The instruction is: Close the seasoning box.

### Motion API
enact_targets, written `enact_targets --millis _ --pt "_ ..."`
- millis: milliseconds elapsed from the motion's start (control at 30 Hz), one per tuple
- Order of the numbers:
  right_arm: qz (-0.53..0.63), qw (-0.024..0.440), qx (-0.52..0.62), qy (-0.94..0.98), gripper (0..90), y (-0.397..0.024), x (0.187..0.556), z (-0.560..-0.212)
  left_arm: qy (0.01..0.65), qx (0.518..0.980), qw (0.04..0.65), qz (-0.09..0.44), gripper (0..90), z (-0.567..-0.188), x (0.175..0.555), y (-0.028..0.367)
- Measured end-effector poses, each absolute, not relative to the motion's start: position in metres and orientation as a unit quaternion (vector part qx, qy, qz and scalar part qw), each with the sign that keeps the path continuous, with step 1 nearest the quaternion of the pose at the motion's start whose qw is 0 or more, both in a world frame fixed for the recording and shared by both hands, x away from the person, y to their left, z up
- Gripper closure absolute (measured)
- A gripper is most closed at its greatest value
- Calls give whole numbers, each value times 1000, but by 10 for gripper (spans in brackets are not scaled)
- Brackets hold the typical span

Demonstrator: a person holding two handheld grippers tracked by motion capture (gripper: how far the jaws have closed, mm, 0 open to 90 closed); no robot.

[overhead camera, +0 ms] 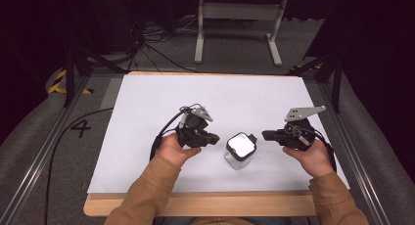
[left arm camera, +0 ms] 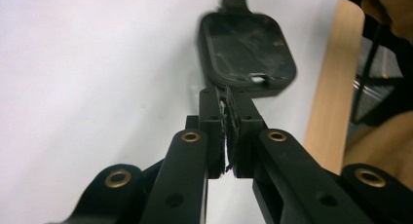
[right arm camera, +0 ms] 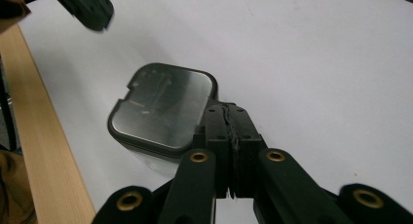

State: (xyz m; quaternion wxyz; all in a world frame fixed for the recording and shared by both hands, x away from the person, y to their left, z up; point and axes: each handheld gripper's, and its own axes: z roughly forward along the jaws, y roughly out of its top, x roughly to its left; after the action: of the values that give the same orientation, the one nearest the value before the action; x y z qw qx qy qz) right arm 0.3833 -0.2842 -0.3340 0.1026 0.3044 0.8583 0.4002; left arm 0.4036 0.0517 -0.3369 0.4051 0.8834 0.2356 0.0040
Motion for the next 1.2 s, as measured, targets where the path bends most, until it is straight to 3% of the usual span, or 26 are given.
enact_targets --millis 300,600,1200 --pt "361 74 303 879 895 -294 393 -355 280 850 446 31 842 -330 413 82" --pt "346 42 281 894 895 -283 400 -380 287 847 446 31 832 -333 415 84" --pt "330 47 288 898 895 -267 414 -397 295 849 438 31 829 -339 408 89"
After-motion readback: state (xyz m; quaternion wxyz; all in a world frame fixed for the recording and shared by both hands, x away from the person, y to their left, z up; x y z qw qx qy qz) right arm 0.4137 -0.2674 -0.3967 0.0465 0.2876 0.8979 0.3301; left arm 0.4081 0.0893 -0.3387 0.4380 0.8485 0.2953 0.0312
